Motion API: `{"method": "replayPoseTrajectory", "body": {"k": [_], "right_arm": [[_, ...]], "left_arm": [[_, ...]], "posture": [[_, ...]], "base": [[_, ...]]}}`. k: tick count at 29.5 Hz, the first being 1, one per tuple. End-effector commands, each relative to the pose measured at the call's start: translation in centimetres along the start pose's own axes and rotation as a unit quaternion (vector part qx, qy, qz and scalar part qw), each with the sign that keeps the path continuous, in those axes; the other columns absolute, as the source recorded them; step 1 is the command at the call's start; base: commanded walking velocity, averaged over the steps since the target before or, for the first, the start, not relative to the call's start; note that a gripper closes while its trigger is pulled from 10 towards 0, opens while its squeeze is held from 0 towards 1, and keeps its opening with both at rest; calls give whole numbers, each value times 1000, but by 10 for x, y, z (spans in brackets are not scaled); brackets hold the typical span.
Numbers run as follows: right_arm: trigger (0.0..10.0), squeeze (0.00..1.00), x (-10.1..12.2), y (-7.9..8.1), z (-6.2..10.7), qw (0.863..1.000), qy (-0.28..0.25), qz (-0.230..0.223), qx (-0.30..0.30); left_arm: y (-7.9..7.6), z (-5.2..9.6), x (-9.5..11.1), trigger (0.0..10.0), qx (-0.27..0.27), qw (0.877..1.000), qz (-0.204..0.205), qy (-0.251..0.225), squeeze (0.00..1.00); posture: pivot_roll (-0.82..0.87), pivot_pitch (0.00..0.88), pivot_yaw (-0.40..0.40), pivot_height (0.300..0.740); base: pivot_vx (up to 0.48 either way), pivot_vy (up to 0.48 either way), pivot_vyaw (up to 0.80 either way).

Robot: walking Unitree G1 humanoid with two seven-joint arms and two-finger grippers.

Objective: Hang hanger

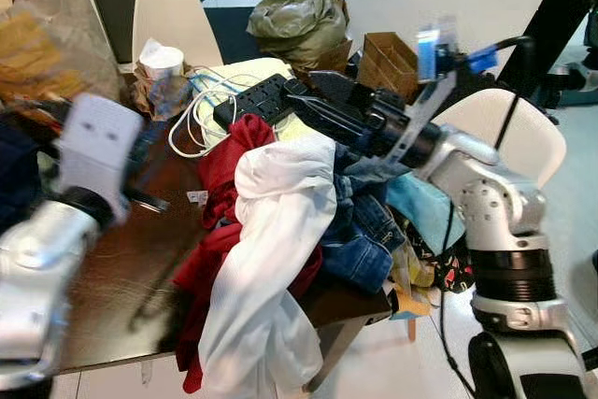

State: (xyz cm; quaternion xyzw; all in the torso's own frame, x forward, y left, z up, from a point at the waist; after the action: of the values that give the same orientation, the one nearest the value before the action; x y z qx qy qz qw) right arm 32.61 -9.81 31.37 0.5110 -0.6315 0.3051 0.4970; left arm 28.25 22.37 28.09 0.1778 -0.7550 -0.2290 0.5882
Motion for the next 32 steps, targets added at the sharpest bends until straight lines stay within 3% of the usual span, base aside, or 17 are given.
{"method": "replayPoseTrajectory", "body": {"k": [1, 7, 8, 10, 11, 12, 13, 14, 15, 17, 20, 22, 25, 27, 30, 31, 32], "right_arm": [[10000, 0, -4, 3, 5, 1000, 16, 4, 11], [10000, 0, -6, 2, 12, 1000, 26, 10, 8], [10000, 0, -4, 4, 13, 1000, 24, 9, 16], [10000, 0, -4, 4, 13, 1000, 24, 9, 16], [10000, 0, -3, 7, 13, 999, 22, 13, 27], [10000, 0, -3, 7, 13, 999, 22, 13, 27], [10000, 0, -1, 11, 13, 999, 22, 20, 41], [10000, 0, -1, 11, 13, 999, 22, 20, 41], [10000, 0, 4, 17, 15, 998, 20, 29, 60], [10000, 0, 4, 17, 15, 998, 20, 29, 60], [10000, 0, 13, 28, 20, 993, 24, 55, 100], [10000, 0, 13, 28, 20, 993, 24, 55, 100], [10000, 0, 7, 46, 22, 974, 110, 116, 160], [10000, 0, 7, 46, 22, 974, 110, 116, 160], [10000, 0, -6, 47, 25, 960, 179, 143, 164], [10000, 0, -6, 47, 25, 960, 179, 143, 164], [10000, 0, -20, 35, 29, 946, 242, 175, 127]], "left_arm": [[8, 3, 3, 10000, -19, 1000, -3, 3, 0], [12, 7, 21, 10000, -77, 997, 7, -24, 0], [5, 11, 27, 10000, -113, 993, 19, -38, 0], [5, 11, 27, 10000, -113, 993, 19, -38, 0], [-13, 20, 33, 10000, -189, 980, 36, -54, 0], [-13, 20, 33, 10000, -189, 980, 36, -54, 0], [-26, 31, 34, 10000, -252, 965, 48, -58, 0], [-26, 31, 34, 10000, -252, 965, 48, -58, 0], [-33, 40, 32, 10000, -299, 951, 59, -56, 0], [-33, 40, 32, 10000, -299, 951, 59, -56, 0], [-37, 50, 28, 10000, -348, 934, 72, -47, 0], [-37, 50, 28, 10000, -348, 934, 72, -47, 0], [-48, 61, 25, 10000, -413, 904, 94, -49, 0], [-48, 61, 25, 10000, -413, 904, 94, -49, 0], [-53, 67, 20, 10000, -440, 892, 91, -48, 0], [-53, 67, 20, 10000, -440, 892, 91, -48, 0], [-57, 76, 17, 10000, -474, 874, 90, -56, 0]], "posture": [[-2, 124, -38, 740], [0, 122, -36, 740], [0, 122, -36, 740], [0, 122, -36, 740], [-2, 119, -32, 740], [-2, 119, -32, 740], [-2, 119, -30, 740], [-2, 119, -30, 740], [-3, 118, -29, 740], [-3, 118, -29, 740], [-2, 116, -26, 740], [-2, 116, -26, 740], [-7, 112, -24, 740], [-7, 112, -24, 740], [-8, 108, -23, 740], [-8, 108, -23, 740], [-9, 104, -24, 740]], "base": [[-398, 0, 0], [-409, 0, 0], [-454, 0, 0], [-454, 0, 0], [-458, 0, 0], [-458, 0, 0], [-446, 0, 0], [-446, 0, 0], [-442, 0, 0], [-442, 0, 0], [-283, 0, 0], [0, 0, 0], [0, 0, 0], [0, 0, 0], [0, 0, 0], [0, 0, 0], [0, 0, 0]]}}
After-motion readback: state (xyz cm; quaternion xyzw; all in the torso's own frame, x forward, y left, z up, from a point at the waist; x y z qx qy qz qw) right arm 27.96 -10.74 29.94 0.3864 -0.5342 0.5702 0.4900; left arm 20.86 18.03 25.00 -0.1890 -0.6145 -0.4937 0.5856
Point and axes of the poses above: a point about 5 cm out from each wrist's last joint towards the gripper, its own z axis pointing back from the gripper into the wrist, its own x axis along the axis of the wrist's last joint, y = z × x, the point moved 2 cm from there along -z, pointing out of the wrist towards the gripper, and after that the axes turned 9 degrees about -z, right-handed, at the moved point
